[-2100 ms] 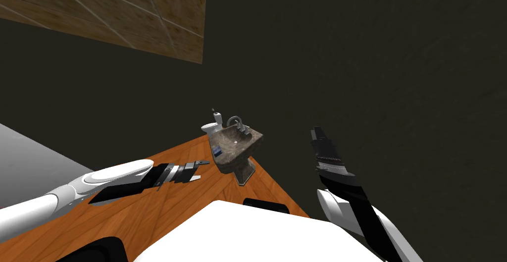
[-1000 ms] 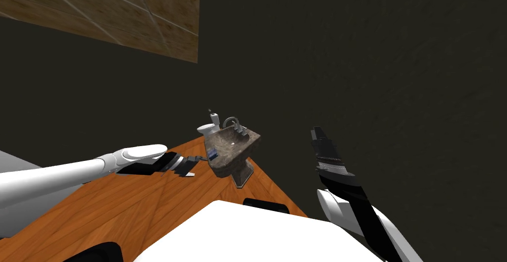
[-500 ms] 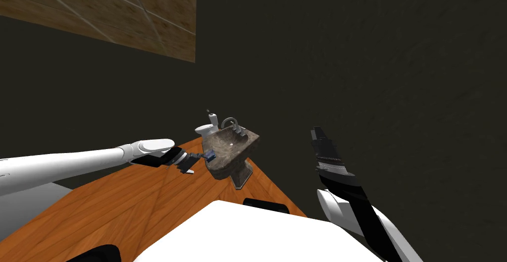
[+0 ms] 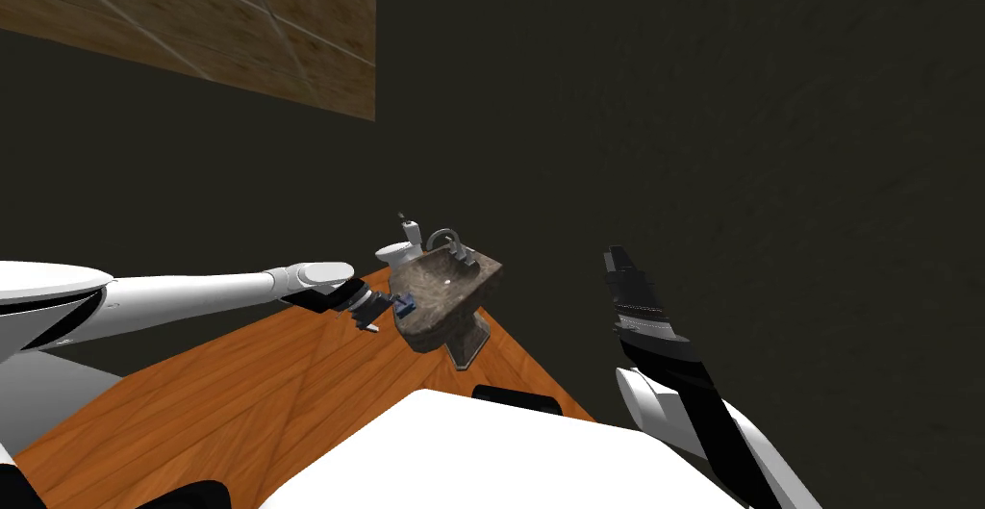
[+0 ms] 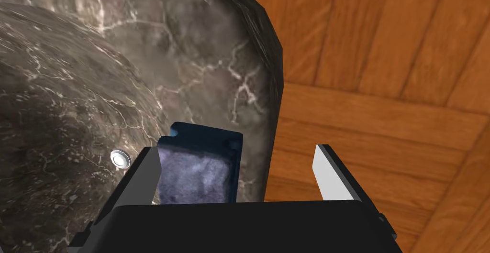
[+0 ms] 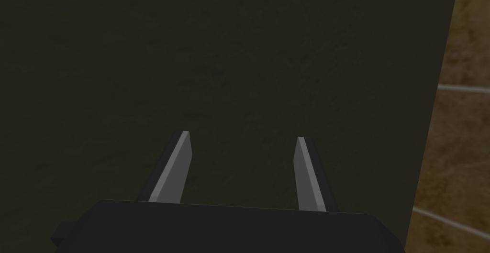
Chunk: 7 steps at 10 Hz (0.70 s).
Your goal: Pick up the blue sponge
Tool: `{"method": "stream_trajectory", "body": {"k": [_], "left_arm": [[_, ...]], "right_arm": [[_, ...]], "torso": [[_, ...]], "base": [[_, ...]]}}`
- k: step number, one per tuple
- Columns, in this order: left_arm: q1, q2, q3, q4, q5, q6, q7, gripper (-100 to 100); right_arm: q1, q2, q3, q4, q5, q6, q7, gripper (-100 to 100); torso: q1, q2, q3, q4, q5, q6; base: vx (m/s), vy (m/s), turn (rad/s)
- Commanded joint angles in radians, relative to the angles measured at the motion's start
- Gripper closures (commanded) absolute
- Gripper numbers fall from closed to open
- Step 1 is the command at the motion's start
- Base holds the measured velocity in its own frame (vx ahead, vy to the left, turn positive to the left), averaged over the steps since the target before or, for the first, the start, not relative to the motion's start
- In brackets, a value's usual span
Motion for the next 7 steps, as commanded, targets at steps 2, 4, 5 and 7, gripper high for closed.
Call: {"method": "stream_trajectory", "body": {"k": [2, 4, 5, 7], "left_arm": [[0.018, 0.050, 0.017, 0.029, -0.017, -0.007, 0.064, -100], [0.037, 0.102, 0.033, 0.056, -0.031, -0.012, 0.120, -100], [0.044, 0.121, 0.038, 0.065, -0.036, -0.014, 0.139, -100], [0.048, 0.126, 0.039, 0.068, -0.034, -0.013, 0.138, -100]], "right_arm": [[0.000, 0.000, 0.000, 0.000, 0.000, 0.000, 0.000, 0], [0.000, 0.000, 0.000, 0.000, 0.000, 0.000, 0.000, 0], [0.000, 0.000, 0.000, 0.000, 0.000, 0.000, 0.000, 0], [0.000, 0.000, 0.000, 0.000, 0.000, 0.000, 0.000, 0]], "torso": [[0.000, 0.000, 0.000, 0.000, 0.000, 0.000], [0.000, 0.000, 0.000, 0.000, 0.000, 0.000], [0.000, 0.000, 0.000, 0.000, 0.000, 0.000], [0.000, 0.000, 0.000, 0.000, 0.000, 0.000]], "base": [[0.011, -0.007, -0.019], [0.015, -0.011, -0.032], [0.015, -0.008, -0.028], [0.009, -0.004, -0.014]]}}
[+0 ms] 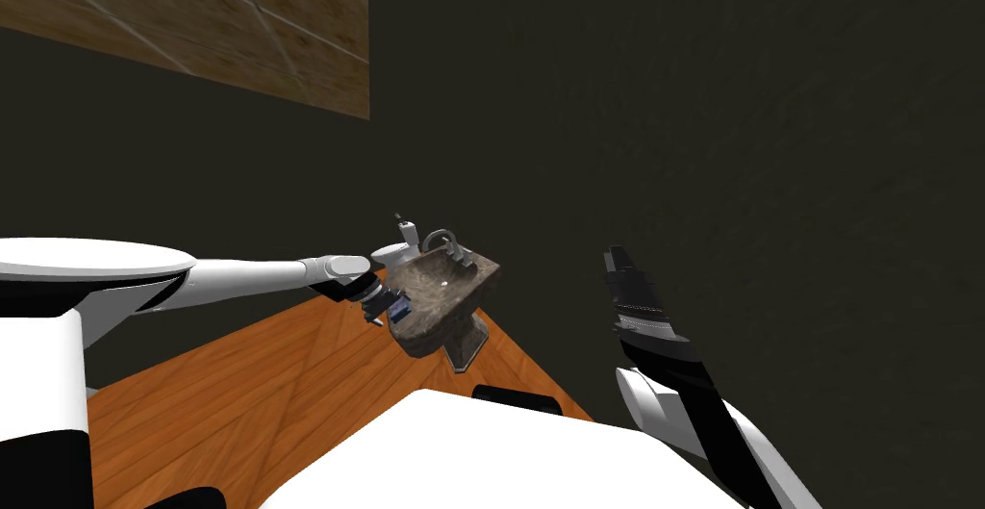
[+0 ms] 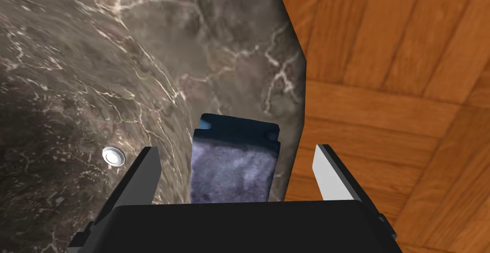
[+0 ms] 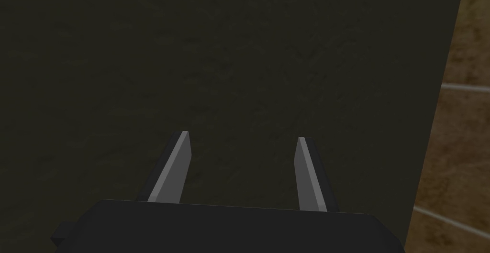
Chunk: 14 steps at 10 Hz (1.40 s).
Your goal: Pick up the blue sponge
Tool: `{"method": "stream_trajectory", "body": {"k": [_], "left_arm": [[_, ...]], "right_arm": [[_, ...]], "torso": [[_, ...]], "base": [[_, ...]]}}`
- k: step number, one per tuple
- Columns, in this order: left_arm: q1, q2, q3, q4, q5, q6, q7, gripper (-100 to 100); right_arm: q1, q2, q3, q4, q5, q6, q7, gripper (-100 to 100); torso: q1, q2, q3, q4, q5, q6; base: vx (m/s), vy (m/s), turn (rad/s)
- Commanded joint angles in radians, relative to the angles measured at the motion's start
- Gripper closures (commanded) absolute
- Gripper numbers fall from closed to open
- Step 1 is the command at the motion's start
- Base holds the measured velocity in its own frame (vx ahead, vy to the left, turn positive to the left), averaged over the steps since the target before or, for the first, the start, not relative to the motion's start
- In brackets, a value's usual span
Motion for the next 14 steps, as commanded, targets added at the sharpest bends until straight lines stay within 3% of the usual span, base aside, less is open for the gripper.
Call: {"method": "stream_trajectory", "body": {"k": [1, 2, 3, 4, 5, 6, 7, 8, 10, 11, 12, 14], "left_arm": [[0.000, 0.000, 0.000, 0.000, 0.000, 0.000, 0.000, 0], [-0.050, -0.050, -0.050, 0.050, 0.050, 0.050, -0.050, -100], [-0.094, -0.093, -0.080, 0.061, 0.060, 0.070, -0.065, -100], [-0.099, -0.112, -0.080, 0.117, 0.118, 0.098, -0.116, -100], [-0.133, -0.158, -0.080, 0.132, 0.131, 0.133, -0.149, -100], [-0.124, -0.167, -0.080, 0.142, 0.131, 0.175, -0.203, -100], [-0.152, -0.192, -0.080, 0.142, 0.131, 0.195, -0.244, -100], [-0.194, -0.194, -0.080, 0.142, 0.131, 0.212, -0.260, -100], [-0.236, -0.194, -0.080, 0.142, 0.131, 0.212, -0.260, -100], [-0.281, -0.194, -0.080, 0.142, 0.131, 0.212, -0.260, -100], [-0.292, -0.254, -0.089, 0.158, 0.090, 0.178, -0.276, -100], [-0.308, -0.303, -0.100, 0.177, 0.077, 0.153, -0.307, -100]], "right_arm": [[0.000, 0.000, 0.000, 0.000, 0.000, 0.000, 0.000, 0], [0.000, 0.000, 0.000, 0.000, 0.000, 0.000, 0.000, 0], [0.000, 0.000, 0.000, 0.000, 0.000, 0.000, 0.000, 0], [0.000, 0.000, 0.000, 0.000, 0.000, 0.000, 0.000, 0], [0.000, 0.000, 0.000, 0.000, 0.000, 0.000, 0.000, 0], [0.000, 0.000, 0.000, 0.000, 0.000, 0.000, 0.000, 0], [0.000, 0.000, 0.000, 0.000, 0.000, 0.000, 0.000, 0], [0.000, 0.000, 0.000, 0.000, 0.000, 0.000, 0.000, 0], [0.000, 0.000, 0.000, 0.000, 0.000, 0.000, 0.000, 0], [0.000, 0.000, 0.000, 0.000, 0.000, 0.000, 0.000, 0], [0.000, 0.000, 0.000, 0.000, 0.000, 0.000, 0.000, 0], [0.000, 0.000, 0.000, 0.000, 0.000, 0.000, 0.000, 0]], "torso": [[0.000, 0.000, 0.000, 0.000, 0.000, 0.000], [0.000, 0.000, 0.000, 0.000, 0.000, 0.000], [0.009, 0.005, 0.003, 0.001, 0.001, -0.001], [0.013, 0.007, 0.004, 0.002, 0.003, -0.001], [0.010, 0.007, 0.004, 0.002, 0.003, -0.001], [0.004, 0.004, 0.003, 0.001, 0.001, 0.000], [0.000, 0.003, 0.002, 0.001, 0.000, 0.000], [-0.001, 0.002, 0.001, 0.001, 0.000, 0.000], [0.000, 0.000, 0.000, 0.000, 0.000, 0.000], [0.000, 0.001, 0.000, 0.000, 0.000, 0.000], [0.000, 0.001, 0.000, 0.000, 0.000, 0.000], [-0.002, -0.003, -0.002, -0.001, 0.000, 0.000]], "base": [[0.000, 0.000, 0.000], [-0.071, 0.145, -0.065], [-0.100, 0.195, -0.054], [-0.068, 0.107, -0.012], [-0.028, 0.021, 0.017], [-0.001, -0.026, 0.003], [0.008, -0.026, 0.001], [0.008, -0.010, 0.007], [0.000, 0.000, 0.000], [0.000, 0.000, 0.000], [0.043, -0.030, -0.101], [0.075, -0.051, -0.089]]}}
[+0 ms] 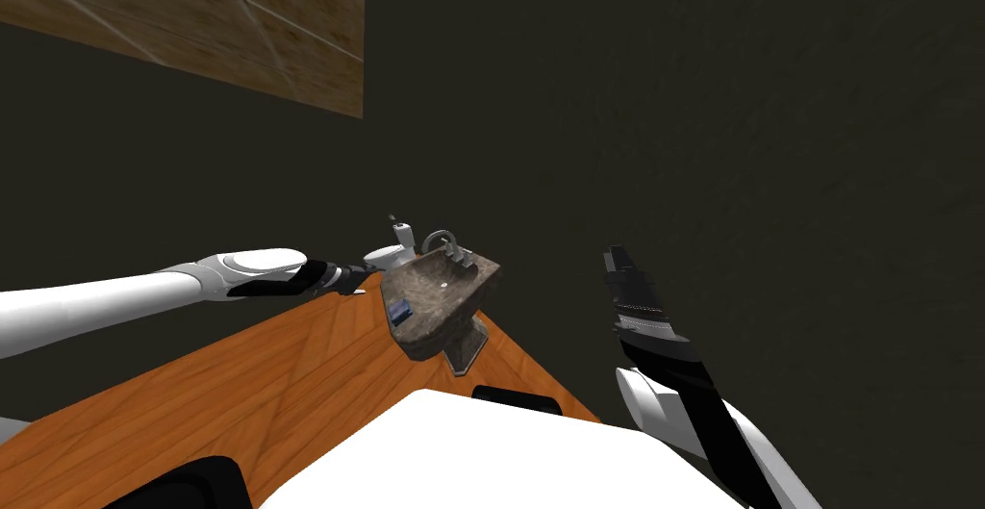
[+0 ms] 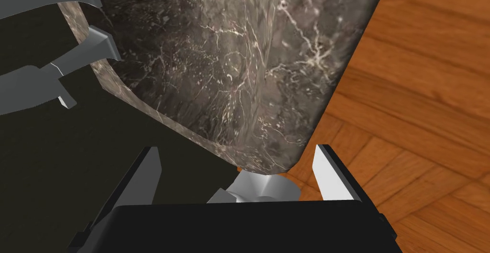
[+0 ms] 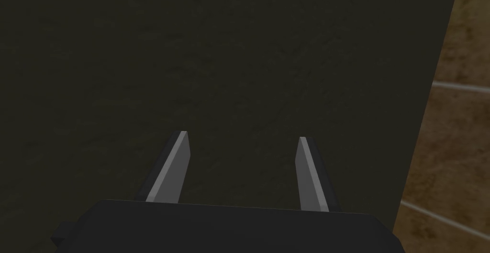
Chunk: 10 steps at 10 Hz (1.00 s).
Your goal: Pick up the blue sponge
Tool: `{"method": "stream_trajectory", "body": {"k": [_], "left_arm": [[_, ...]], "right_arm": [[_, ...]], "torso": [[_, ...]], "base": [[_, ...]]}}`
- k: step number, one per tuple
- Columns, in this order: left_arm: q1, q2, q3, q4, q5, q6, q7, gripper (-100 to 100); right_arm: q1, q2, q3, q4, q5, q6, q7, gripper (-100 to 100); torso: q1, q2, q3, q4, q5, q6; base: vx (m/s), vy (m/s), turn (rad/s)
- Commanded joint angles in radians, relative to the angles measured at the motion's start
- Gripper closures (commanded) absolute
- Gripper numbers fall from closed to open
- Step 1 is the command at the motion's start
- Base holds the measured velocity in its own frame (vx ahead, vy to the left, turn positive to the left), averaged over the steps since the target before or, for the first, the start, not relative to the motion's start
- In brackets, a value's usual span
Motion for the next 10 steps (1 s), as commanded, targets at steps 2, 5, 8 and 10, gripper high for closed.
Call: {"method": "stream_trajectory", "body": {"k": [2, 5, 8, 10], "left_arm": [[-0.024, -0.053, -0.001, 0.006, -0.045, -0.028, -0.009, -100], [-0.049, -0.126, -0.016, 0.035, -0.065, -0.065, -0.057, -100], [-0.057, -0.167, -0.014, 0.044, -0.085, -0.081, -0.073, -100], [-0.058, -0.169, -0.016, 0.046, -0.084, -0.085, -0.077, 100]], "right_arm": [[0.000, 0.000, 0.000, 0.000, 0.000, 0.000, 0.000, 0], [0.000, 0.000, 0.000, 0.000, 0.000, 0.000, 0.000, 0], [0.000, 0.000, 0.000, 0.000, 0.000, 0.000, 0.000, 0], [0.000, 0.000, 0.000, 0.000, 0.000, 0.000, 0.000, 0]], "torso": [[0.001, 0.001, 0.000, 0.000, 0.000, 0.000], [0.001, 0.001, 0.001, 0.000, 0.000, 0.000], [0.000, 0.000, 0.000, 0.000, 0.000, 0.000], [0.002, 0.003, 0.002, 0.001, 0.000, 0.000]], "base": [[0.050, -0.035, -0.033], [0.057, -0.036, -0.073], [0.058, -0.036, -0.049], [0.003, -0.002, 0.001]]}}
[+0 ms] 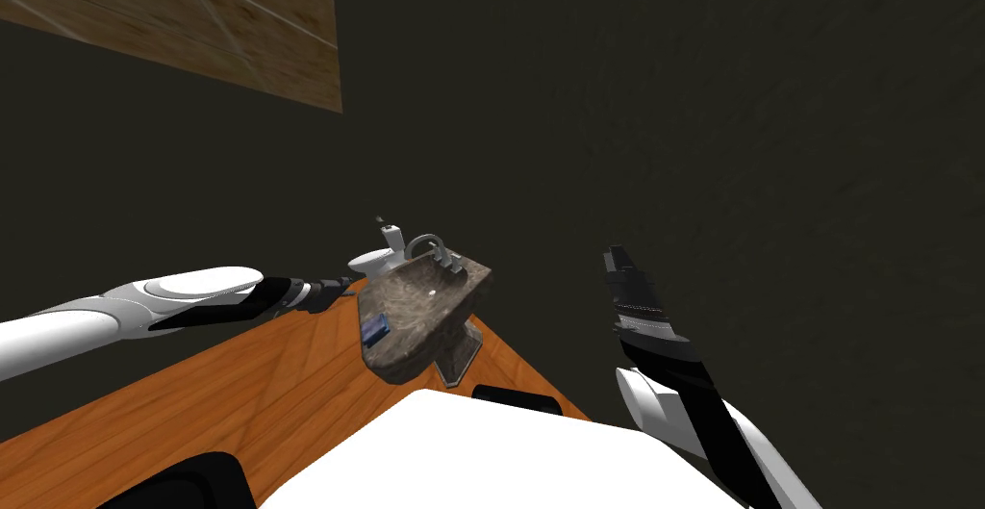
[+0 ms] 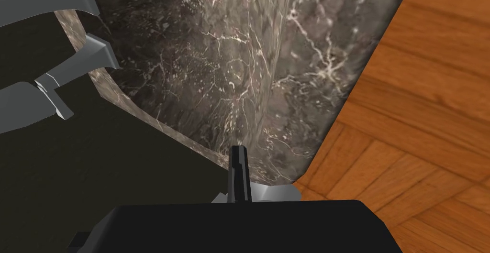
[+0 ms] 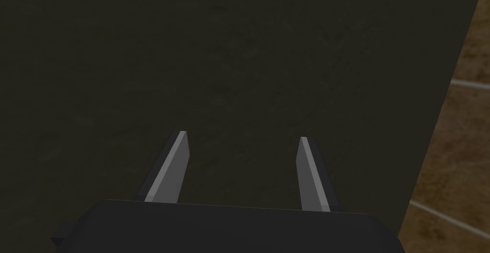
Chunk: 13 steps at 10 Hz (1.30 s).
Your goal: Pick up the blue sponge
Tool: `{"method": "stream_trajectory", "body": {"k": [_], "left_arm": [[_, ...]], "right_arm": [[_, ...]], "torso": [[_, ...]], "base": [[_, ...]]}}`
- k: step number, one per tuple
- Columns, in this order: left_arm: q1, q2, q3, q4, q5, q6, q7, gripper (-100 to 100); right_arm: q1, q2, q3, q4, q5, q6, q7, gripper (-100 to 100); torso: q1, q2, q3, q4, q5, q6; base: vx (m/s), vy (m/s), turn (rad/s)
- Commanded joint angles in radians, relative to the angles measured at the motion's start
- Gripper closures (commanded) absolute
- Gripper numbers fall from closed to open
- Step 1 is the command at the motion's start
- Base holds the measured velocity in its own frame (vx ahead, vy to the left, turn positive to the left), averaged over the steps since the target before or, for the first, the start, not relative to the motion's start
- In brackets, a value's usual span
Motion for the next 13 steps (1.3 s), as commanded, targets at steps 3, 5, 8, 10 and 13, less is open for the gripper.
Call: {"method": "stream_trajectory", "body": {"k": [3, 5, 8, 10, 13], "left_arm": [[0.000, 0.000, 0.000, 0.000, 0.000, 0.000, 0.000, 100], [0.007, -0.001, -0.003, 0.016, -0.009, -0.013, 0.030, -100], [0.026, 0.002, -0.008, 0.045, -0.028, -0.041, 0.095, -100], [0.038, 0.004, -0.012, 0.061, -0.040, -0.058, 0.136, -100], [0.063, 0.012, -0.019, 0.088, -0.067, -0.094, 0.218, -100]], "right_arm": [[0.000, 0.000, 0.000, 0.000, 0.000, 0.000, 0.000, 0], [0.000, 0.000, 0.000, 0.000, 0.000, 0.000, 0.000, 0], [0.000, 0.000, 0.000, 0.000, 0.000, 0.000, 0.000, 0], [0.000, 0.000, 0.000, 0.000, 0.000, 0.000, 0.000, 0], [0.000, 0.000, 0.000, 0.000, 0.000, 0.000, 0.000, 0]], "torso": [[0.000, 0.001, 0.000, 0.000, 0.000, 0.000], [0.000, 0.001, 0.000, 0.000, 0.000, 0.000], [0.000, 0.004, 0.002, 0.001, 0.000, 0.000], [0.000, 0.005, 0.003, 0.001, 0.000, -0.001], [0.000, 0.004, 0.002, 0.001, 0.000, 0.000]], "base": [[0.000, 0.000, 0.000], [-0.014, -0.003, 0.035], [-0.044, -0.009, 0.078], [-0.051, -0.011, 0.079], [-0.044, -0.013, 0.077]]}}
